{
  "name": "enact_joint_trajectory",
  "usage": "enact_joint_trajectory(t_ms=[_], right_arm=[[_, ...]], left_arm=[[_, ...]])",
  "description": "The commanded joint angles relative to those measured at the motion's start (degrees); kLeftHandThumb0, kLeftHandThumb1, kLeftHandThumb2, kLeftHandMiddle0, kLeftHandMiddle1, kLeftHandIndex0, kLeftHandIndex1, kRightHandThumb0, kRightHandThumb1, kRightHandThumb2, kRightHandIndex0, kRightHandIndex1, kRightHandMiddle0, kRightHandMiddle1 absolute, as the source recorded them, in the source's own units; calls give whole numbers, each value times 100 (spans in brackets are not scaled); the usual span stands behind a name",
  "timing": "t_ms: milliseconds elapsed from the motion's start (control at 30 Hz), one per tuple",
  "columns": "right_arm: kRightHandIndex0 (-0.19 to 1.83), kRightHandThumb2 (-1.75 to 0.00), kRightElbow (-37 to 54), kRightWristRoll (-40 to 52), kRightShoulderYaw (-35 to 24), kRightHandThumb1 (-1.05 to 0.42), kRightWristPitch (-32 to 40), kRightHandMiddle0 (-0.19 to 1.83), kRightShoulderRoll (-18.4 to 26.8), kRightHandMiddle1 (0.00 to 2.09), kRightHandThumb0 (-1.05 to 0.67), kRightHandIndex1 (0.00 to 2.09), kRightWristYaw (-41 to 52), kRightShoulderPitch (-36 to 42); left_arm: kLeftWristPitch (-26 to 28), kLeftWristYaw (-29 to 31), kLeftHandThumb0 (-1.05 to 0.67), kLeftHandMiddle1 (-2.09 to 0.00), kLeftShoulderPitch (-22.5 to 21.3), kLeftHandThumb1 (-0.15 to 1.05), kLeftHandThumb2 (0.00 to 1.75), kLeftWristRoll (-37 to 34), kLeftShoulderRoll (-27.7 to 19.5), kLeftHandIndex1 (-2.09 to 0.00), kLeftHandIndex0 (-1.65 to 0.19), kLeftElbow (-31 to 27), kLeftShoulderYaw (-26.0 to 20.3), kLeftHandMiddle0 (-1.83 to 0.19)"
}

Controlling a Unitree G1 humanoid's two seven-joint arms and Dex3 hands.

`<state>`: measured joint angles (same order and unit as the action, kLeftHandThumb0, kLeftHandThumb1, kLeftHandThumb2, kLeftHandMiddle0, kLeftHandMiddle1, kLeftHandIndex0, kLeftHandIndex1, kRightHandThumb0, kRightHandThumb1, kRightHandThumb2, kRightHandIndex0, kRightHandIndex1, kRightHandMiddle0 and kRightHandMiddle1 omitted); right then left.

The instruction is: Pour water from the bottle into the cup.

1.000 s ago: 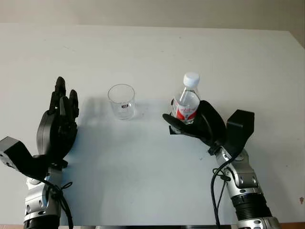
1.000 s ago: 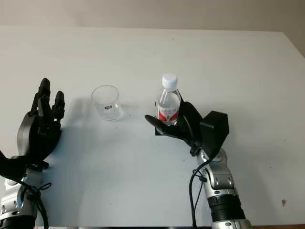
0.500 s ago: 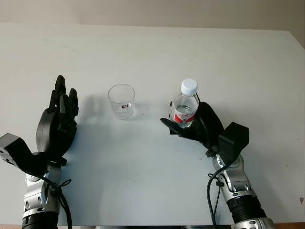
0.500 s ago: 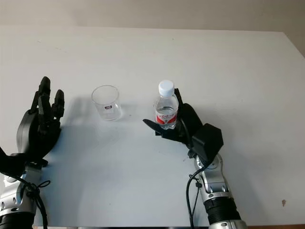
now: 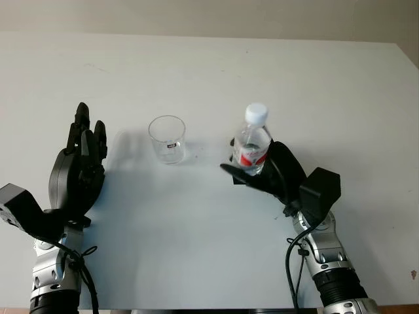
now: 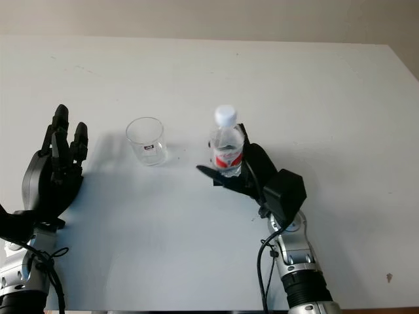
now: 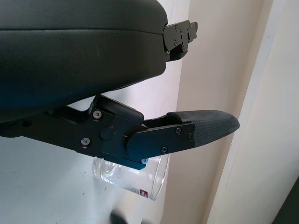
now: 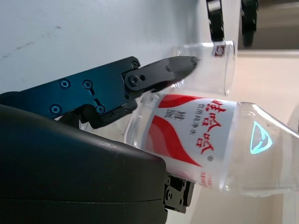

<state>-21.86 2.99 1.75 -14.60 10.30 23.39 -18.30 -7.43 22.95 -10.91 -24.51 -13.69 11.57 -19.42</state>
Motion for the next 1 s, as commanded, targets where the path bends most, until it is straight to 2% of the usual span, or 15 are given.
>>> enact_joint_trajectory(t_ms=[0,33,133,333,600,967], right_arm=[[-19,-5,-168,-20,37,-102,10,-19,107,16,-81,10,95,137],[-19,-5,-190,-49,32,-102,-23,-19,117,7,-86,4,83,135],[-19,-6,-287,-72,-47,-102,-206,-19,92,1,-92,0,-54,160],[-19,-6,-290,46,-317,-104,-455,-19,5,0,-89,0,-500,302],[-19,-6,-96,297,-563,-104,-595,-19,95,0,-87,0,-427,441],[-19,-6,793,325,-633,-104,-609,-19,253,0,-93,0,-406,814]], left_arm=[[-63,57,-76,0,2,105,57,-24,-46,0,19,55,-48,19],[-70,57,-76,0,-2,105,57,-22,-48,0,19,66,-54,19],[-65,60,-76,0,-1,105,57,-31,-52,0,19,59,-67,19],[-75,88,-75,0,2,105,57,-36,-49,0,19,41,-81,19],[-70,61,-74,0,-34,105,57,-9,-16,0,19,36,-55,19],[10,55,-74,0,216,105,56,-68,-28,0,19,-283,-77,19]])
